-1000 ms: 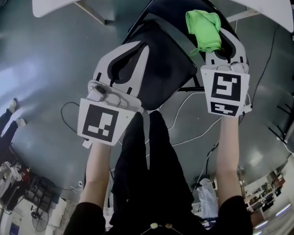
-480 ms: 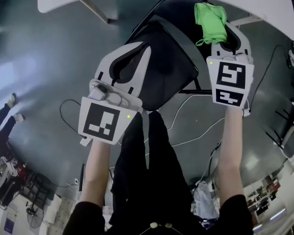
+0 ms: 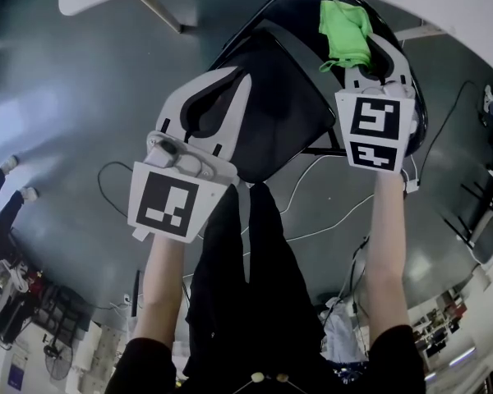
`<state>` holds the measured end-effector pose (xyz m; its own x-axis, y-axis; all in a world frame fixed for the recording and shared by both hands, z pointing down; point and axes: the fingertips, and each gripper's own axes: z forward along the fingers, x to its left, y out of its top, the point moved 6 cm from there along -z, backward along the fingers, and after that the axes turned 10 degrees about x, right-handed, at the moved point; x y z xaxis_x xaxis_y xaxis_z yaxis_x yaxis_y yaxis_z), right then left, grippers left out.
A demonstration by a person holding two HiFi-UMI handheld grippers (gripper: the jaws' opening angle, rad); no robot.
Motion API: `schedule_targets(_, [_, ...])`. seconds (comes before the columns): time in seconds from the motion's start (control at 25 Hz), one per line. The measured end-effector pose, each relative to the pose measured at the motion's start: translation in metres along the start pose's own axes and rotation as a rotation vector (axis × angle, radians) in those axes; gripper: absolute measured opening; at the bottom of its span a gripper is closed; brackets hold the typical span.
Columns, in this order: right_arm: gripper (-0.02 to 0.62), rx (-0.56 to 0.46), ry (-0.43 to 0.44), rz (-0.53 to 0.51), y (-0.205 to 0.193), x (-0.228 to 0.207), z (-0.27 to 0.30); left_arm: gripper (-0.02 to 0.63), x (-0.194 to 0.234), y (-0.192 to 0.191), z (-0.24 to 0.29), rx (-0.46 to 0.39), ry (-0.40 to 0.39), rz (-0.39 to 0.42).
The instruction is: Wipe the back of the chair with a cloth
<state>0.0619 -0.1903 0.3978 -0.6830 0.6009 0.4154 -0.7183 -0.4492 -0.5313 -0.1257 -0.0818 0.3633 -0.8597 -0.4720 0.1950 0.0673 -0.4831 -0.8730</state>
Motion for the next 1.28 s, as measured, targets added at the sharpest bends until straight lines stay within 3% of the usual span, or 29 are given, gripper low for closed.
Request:
schedule_targets(0.44, [0.044, 0.097, 0.108, -0.039, -0.022, 0.046, 0.04, 0.006, 0.01, -0.014, -0.001, 0.02, 0.011, -0.016])
schedule_targets(1.04, [0.044, 0.184, 0.191, -0.08, -0.044, 0.082, 0.072, 0.006, 0.016, -0.033, 0.003, 0.05, 0.017, -0.032])
schedule_targets(1.28, [0.044, 0.153, 0.194, -0.054, -0.044, 0.078, 0.054, 0.006, 0.017, -0.034, 0.004, 0.05, 0.016, -0.037])
